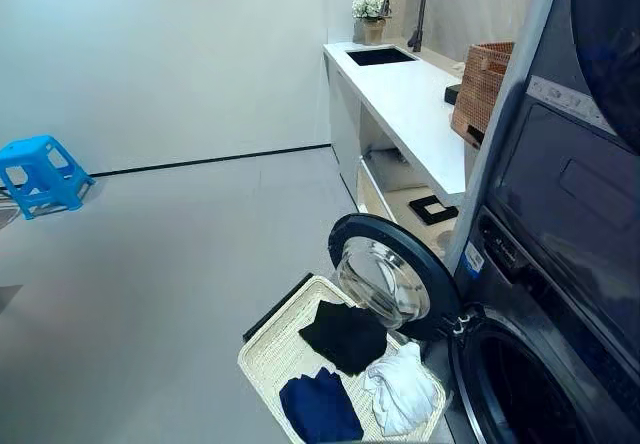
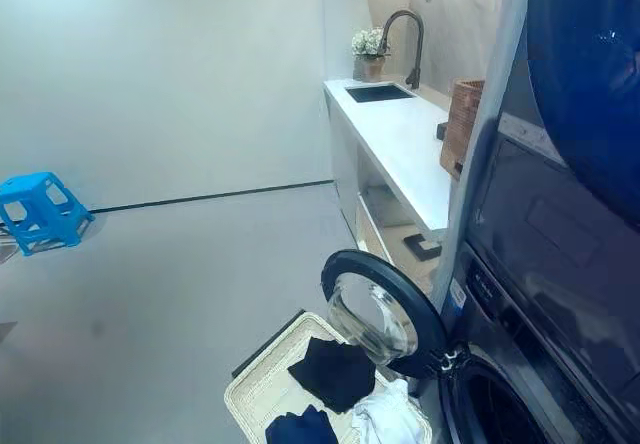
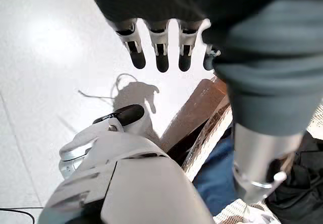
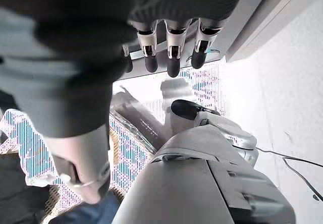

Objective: Put the clothes into the washing machine.

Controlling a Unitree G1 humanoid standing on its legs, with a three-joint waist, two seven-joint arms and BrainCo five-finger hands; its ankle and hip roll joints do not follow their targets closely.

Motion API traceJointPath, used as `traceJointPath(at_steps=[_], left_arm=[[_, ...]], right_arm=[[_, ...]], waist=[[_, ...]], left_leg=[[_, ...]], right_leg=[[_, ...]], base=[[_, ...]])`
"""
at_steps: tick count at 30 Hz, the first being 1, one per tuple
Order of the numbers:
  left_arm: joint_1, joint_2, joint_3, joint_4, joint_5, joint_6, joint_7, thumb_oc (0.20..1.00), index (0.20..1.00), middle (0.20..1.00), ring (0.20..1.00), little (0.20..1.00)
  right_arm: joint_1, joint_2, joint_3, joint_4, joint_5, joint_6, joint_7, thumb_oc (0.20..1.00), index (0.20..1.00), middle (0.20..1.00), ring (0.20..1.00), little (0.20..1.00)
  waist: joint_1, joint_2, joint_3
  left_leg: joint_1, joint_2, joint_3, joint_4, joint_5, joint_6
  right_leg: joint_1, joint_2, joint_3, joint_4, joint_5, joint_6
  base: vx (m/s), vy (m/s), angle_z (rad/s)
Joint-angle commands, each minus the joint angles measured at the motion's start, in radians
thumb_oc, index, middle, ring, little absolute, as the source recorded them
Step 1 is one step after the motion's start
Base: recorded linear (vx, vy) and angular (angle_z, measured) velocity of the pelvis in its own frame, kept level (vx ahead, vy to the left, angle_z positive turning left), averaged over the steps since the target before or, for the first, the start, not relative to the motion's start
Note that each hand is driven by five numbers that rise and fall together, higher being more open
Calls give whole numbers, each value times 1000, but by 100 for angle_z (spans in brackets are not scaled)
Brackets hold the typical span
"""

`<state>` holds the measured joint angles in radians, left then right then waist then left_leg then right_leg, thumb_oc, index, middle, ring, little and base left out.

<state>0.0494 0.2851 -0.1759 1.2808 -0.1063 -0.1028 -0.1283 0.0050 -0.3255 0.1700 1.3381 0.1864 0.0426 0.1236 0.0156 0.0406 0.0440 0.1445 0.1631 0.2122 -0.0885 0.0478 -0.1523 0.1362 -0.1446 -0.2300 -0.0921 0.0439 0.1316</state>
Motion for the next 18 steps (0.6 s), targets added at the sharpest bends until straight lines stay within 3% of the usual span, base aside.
traceJointPath(at_steps=[1, 18], left_arm=[[-68, 24, -13, 39, 34, -29, -12, 1000, 1000, 1000, 1000, 1000], [-63, 27, -9, 38, 15, -28, -27, 1000, 1000, 1000, 1000, 1000]], right_arm=[[-71, 30, 10, 44, -3, -17, -3, 1000, 1000, 1000, 1000, 1000], [-71, 26, 7, 52, -7, -23, 4, 1000, 1000, 1000, 1000, 1000]], waist=[[17, -42, 23], [20, -44, 18]], left_leg=[[-3, -15, -17, 1, -49, 38], [-5, -11, -8, 1, -47, 37]], right_leg=[[-29, -70, -7, 6, 25, 65], [-35, -68, -14, 5, 29, 65]], base=[[-75, -20, -18], [0, 0, 0]])
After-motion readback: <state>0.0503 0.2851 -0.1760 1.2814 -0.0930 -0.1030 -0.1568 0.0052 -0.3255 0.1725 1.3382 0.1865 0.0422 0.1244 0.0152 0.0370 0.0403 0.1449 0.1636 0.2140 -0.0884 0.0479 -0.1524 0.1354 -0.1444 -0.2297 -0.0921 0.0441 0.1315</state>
